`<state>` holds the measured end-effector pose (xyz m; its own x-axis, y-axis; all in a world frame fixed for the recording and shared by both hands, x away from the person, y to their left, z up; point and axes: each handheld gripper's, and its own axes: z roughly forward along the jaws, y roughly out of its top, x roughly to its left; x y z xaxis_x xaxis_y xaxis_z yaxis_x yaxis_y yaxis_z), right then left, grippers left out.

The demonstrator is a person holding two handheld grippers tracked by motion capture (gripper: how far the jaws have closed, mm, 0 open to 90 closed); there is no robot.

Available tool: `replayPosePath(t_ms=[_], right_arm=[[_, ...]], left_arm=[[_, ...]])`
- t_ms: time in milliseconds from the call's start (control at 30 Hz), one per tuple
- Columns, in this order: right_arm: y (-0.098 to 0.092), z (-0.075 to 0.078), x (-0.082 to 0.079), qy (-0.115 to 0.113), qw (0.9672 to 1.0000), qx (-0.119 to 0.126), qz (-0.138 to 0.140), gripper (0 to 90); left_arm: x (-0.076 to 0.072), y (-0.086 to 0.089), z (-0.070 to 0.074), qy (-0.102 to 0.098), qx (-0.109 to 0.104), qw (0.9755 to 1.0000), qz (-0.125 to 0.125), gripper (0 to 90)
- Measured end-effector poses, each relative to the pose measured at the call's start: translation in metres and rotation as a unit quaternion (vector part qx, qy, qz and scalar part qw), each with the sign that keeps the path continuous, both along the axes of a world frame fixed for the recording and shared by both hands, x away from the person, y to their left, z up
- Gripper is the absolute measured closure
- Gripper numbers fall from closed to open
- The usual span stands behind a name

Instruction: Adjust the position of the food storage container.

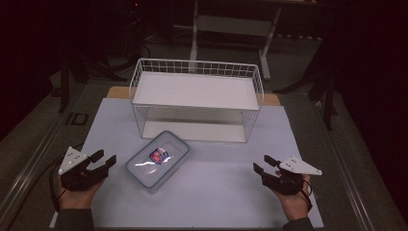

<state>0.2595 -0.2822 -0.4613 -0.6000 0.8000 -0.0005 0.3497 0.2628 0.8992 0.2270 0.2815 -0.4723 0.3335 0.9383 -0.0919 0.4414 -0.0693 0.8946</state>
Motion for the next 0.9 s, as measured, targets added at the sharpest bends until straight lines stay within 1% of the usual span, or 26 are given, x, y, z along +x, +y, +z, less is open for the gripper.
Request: replayPosePath(t_ms=[67,200,267,333,367,433,467,533,600,633,700,767,833,900], right_arm=[[0.0,0.001,0.0,-0.003,1.0,0.004,0.002,45.1],[0.0,0.002,0.0,-0.009,1.0,0.004,0.003,44.2],[0.0,0.002,0.0,-0.009,0.9999,0.003,0.003,44.1],[0.0,0.002,0.0,-0.011,0.9999,0.003,0.004,43.9],[0.0,0.002,0.0,-0.011,0.9999,0.004,0.003,43.8],[0.0,0.002,0.0,-0.011,0.9999,0.003,0.002,43.3],[0.0,0.002,0.0,-0.011,0.9999,0.004,0.001,43.1],[0.0,0.001,0.0,-0.01,0.9999,0.004,0.001,42.9],[0.0,0.001,0.001,-0.01,0.9999,0.006,0.004,42.3],[0.0,0.001,0.001,-0.01,0.9999,0.007,0.004,42.1],[0.001,0.001,0.001,-0.011,0.9999,0.008,0.004,41.7],[0.001,0.001,0.0,-0.012,0.9999,0.008,0.004,40.9],[0.001,0.001,0.0,-0.013,0.9999,0.008,0.004,40.0],[0.001,0.001,0.0,-0.013,0.9999,0.007,0.005,39.9]], left_arm=[[0.001,-0.001,0.0,-0.001,-0.001,1.0,-0.006,48.1],[0.004,-0.004,-0.001,0.003,0.002,0.9999,-0.012,48.3],[0.004,-0.005,-0.001,0.004,-0.002,0.9999,-0.015,48.3],[0.004,-0.005,-0.001,0.004,-0.002,0.9999,-0.015,48.6],[0.006,-0.006,0.001,0.009,-0.02,0.9995,-0.024,52.4],[0.009,-0.007,0.002,0.008,-0.027,0.9991,-0.033,55.2],[0.009,-0.007,0.002,0.008,-0.027,0.9991,-0.033,56.6],[0.013,-0.008,0.005,0.009,-0.036,0.9986,-0.038,57.8],[0.016,-0.009,0.009,0.008,-0.037,0.9985,-0.039,61.3],[0.018,-0.009,0.01,0.009,-0.04,0.9981,-0.046,63.5],[0.022,-0.012,0.013,0.011,-0.038,0.9978,-0.053,67.0],[0.027,-0.015,0.015,0.012,-0.034,0.9977,-0.057,69.0],[0.034,-0.019,0.017,0.012,-0.036,0.9974,-0.062,71.0],[0.04,-0.023,0.019,0.014,-0.033,0.9971,-0.068,74.6]])
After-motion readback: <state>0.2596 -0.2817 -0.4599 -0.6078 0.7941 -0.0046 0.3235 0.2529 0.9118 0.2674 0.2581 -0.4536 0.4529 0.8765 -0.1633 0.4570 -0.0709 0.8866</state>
